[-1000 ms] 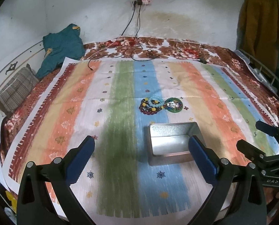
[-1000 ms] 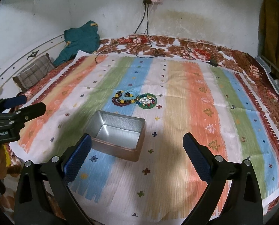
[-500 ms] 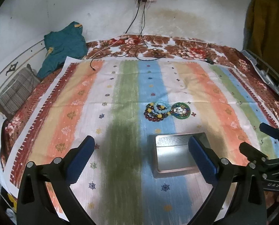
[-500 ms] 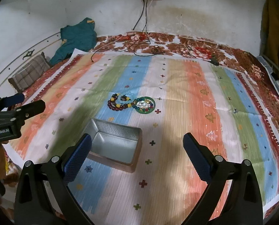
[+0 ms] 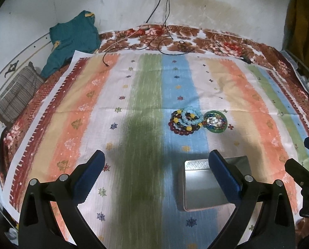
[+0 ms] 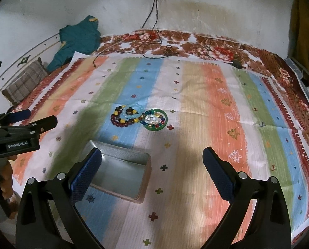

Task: Organize jewelry
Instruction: 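Move both tools past the silver tin toward the bracelets and green bangle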

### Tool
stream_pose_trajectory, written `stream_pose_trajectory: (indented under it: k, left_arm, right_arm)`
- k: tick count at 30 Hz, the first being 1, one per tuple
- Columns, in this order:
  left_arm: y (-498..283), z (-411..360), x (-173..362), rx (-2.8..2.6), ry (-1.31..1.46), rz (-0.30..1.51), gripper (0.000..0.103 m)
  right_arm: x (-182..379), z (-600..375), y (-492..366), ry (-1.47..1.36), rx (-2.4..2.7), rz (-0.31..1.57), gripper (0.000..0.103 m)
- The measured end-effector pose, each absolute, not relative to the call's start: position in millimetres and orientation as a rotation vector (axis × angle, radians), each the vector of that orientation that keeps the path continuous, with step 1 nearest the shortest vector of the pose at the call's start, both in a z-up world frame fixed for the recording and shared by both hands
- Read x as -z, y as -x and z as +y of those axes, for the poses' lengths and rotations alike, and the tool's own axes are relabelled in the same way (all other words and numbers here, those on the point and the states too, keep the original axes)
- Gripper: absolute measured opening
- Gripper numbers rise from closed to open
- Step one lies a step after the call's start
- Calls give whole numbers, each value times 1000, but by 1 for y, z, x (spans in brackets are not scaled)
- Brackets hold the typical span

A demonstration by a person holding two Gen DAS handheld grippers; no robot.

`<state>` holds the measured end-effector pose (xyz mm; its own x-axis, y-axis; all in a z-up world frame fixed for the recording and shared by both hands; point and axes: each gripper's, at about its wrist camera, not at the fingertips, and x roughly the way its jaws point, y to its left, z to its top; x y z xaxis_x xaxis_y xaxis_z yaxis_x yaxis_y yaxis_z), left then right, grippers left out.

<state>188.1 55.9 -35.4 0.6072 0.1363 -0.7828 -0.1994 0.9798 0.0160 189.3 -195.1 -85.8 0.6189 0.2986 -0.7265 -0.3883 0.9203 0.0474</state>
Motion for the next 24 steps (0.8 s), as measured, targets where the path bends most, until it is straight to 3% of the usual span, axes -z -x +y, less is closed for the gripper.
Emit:
stream_pose_trajectory:
  k: [24]
  left_arm:
    - [-252, 59, 72, -198, 45, 960, 97]
  right_arm:
    - [116, -182, -257, 103, -367, 920, 99]
